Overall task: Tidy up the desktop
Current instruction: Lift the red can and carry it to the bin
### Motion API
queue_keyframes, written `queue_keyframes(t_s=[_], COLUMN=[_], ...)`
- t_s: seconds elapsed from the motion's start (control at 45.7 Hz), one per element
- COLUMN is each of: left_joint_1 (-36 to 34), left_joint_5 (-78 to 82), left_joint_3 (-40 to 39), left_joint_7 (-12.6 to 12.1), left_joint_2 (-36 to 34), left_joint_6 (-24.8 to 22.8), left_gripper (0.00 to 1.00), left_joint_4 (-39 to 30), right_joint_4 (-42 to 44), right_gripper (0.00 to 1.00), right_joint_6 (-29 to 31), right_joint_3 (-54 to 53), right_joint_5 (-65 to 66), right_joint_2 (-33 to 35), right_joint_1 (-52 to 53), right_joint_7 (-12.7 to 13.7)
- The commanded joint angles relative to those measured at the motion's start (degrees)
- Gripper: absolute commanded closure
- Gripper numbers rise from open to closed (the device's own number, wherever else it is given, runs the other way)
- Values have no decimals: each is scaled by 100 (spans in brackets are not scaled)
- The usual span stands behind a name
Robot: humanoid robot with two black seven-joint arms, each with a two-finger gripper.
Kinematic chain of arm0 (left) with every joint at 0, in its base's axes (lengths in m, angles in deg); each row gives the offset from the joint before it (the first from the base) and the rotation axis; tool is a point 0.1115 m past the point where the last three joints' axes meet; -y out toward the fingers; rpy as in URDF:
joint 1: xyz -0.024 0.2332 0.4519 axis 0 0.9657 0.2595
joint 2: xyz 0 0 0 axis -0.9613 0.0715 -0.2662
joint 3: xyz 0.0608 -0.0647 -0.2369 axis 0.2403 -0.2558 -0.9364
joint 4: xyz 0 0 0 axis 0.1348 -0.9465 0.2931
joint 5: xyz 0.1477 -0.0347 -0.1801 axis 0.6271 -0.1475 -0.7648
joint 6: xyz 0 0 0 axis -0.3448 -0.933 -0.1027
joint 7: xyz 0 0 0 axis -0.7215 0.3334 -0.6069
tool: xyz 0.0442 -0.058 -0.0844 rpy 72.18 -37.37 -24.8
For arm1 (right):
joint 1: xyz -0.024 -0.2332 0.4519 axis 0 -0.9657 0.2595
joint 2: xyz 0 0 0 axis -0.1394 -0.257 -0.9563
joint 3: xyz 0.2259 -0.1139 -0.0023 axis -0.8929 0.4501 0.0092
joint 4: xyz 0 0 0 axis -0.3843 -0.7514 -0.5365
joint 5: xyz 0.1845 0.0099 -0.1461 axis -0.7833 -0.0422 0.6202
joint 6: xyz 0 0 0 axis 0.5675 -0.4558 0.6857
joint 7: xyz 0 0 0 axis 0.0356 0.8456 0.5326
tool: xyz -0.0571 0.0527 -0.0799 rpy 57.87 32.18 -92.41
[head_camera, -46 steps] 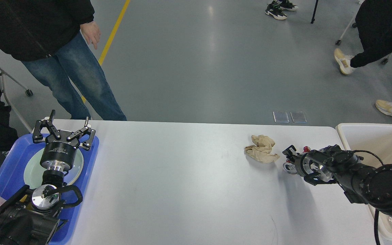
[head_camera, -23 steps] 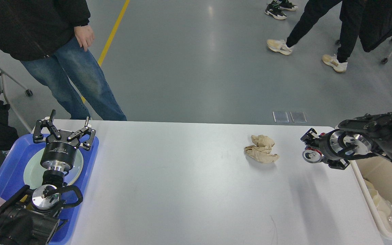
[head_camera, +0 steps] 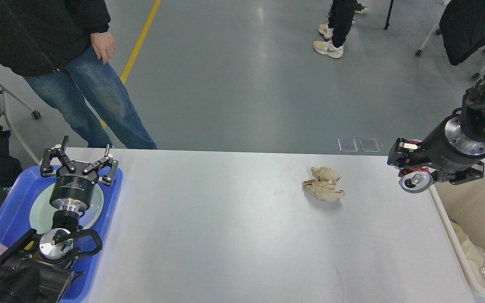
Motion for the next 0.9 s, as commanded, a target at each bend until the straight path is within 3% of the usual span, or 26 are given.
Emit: queue_keyframes(t_s=[0.0, 0.241, 0.459, 0.722, 0.875], left_joint_1=[0, 0, 0, 9, 0], left_joint_5=[-2, -2, -2, -2, -2], left_joint_3=[2, 2, 2, -7, -7], left_joint_7=[2, 2, 2, 2, 2], left_joint_2=[1, 1, 1, 9, 9], left_joint_6=[1, 1, 1, -8, -8], left_gripper=[4, 4, 4, 4, 4], left_joint_4=[2, 2, -7, -6, 2], right_joint_4=[-490, -534, -8, 2048, 3586], right_gripper=[100, 100, 100, 100, 100], right_joint_6=[391, 382, 75, -707, -1173], right_joint_3=[-16, 45, 326, 134, -788], right_joint_5=[221, 274, 564, 872, 872], right_joint_2=[72, 379, 1038, 1812, 1839], right_joint_1=[543, 614, 185, -1941, -3804], right_joint_7=[6, -3, -29, -90, -90])
